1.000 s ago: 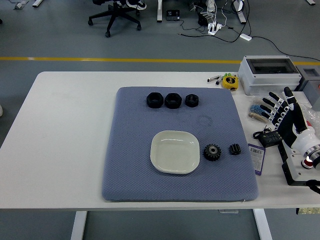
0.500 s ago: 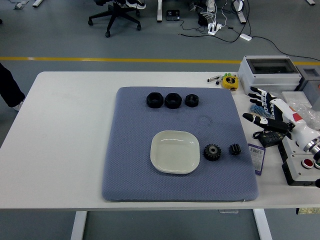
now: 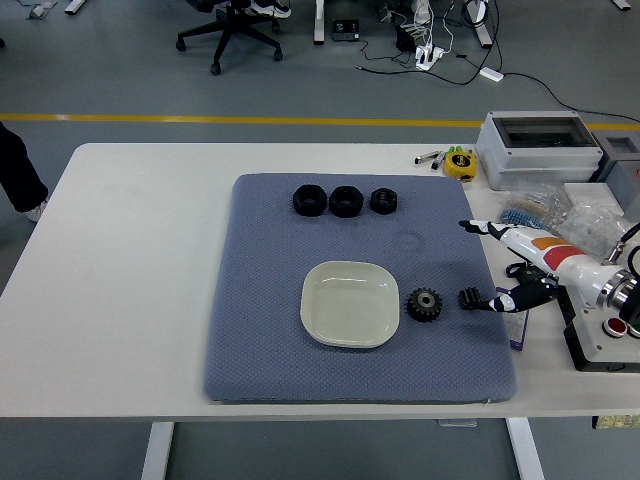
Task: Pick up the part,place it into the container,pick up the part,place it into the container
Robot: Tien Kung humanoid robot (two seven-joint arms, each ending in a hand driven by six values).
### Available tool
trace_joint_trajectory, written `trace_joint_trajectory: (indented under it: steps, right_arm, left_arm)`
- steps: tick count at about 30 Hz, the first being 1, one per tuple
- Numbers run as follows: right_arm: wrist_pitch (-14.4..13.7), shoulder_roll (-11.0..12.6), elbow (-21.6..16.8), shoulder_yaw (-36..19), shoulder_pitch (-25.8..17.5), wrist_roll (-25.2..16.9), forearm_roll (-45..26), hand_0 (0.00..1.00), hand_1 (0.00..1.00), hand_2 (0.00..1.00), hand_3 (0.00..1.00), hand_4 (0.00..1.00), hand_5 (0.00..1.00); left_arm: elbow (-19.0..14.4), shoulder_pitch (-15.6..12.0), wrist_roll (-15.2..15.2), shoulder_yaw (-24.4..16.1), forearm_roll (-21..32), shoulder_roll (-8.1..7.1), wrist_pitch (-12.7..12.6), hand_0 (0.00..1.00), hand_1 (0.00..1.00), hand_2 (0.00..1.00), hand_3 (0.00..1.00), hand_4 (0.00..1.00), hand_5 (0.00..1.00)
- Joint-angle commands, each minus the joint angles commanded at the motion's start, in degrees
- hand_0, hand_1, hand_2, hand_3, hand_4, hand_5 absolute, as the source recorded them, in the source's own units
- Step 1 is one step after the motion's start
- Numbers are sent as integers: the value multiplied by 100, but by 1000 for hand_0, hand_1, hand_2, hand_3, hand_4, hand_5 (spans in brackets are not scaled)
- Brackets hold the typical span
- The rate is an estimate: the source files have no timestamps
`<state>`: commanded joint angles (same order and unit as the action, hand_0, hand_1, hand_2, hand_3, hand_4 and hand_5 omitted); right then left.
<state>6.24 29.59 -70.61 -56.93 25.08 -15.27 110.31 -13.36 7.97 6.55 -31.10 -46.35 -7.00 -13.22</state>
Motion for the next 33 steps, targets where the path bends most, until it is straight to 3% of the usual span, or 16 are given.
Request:
trace_joint_trajectory:
  steps: [4, 5, 6, 10, 11, 21, 29, 30, 33]
  right_arm:
    - [-2, -130, 4, 52, 98, 27, 696, 928, 876, 899, 967, 998, 98]
    - [2, -155, -2, 97, 141, 34, 858, 860, 829, 858, 911, 990, 73]
    - [7, -167, -6, 143, 181, 42, 966, 860, 829, 858, 911, 990, 73]
    - [41, -175, 27, 298, 337, 99, 1050, 860, 829, 858, 911, 990, 73]
    - [57, -178, 41, 322, 367, 112, 1065, 791, 776, 812, 846, 983, 89]
    - [450, -342, 243, 538, 527, 215, 1255, 783, 768, 808, 844, 982, 97]
    - [409, -534, 473, 514, 578, 321, 1193, 755, 740, 784, 839, 982, 104]
    - [406, -542, 493, 511, 579, 325, 1183, 694, 681, 730, 800, 956, 123]
    - [433, -576, 576, 493, 586, 351, 1174, 694, 681, 730, 800, 956, 123]
  left_arm:
    - [0, -5, 14, -23, -41, 1, 3, 680, 655, 639, 554, 621, 583]
    - [-1, -3, 15, -21, -46, 0, 4, 680, 654, 640, 553, 621, 583]
    - [-2, -2, 15, -19, -45, -2, 4, 680, 654, 640, 553, 621, 583]
    - [-1, -12, 11, -18, -8, -8, -5, 680, 654, 640, 553, 621, 583]
    - [-1, -13, 12, -21, -9, -10, -4, 680, 653, 640, 553, 621, 583]
    - [-6, -10, 31, -55, -57, -23, 4, 680, 649, 641, 553, 621, 582]
    - [-11, 7, 39, -64, -68, -32, 4, 680, 649, 642, 553, 621, 581]
    - [-11, 6, 37, -61, -59, -32, 2, 680, 649, 642, 553, 621, 581]
    - [-14, 3, 41, -60, -62, -38, 5, 680, 649, 642, 553, 621, 581]
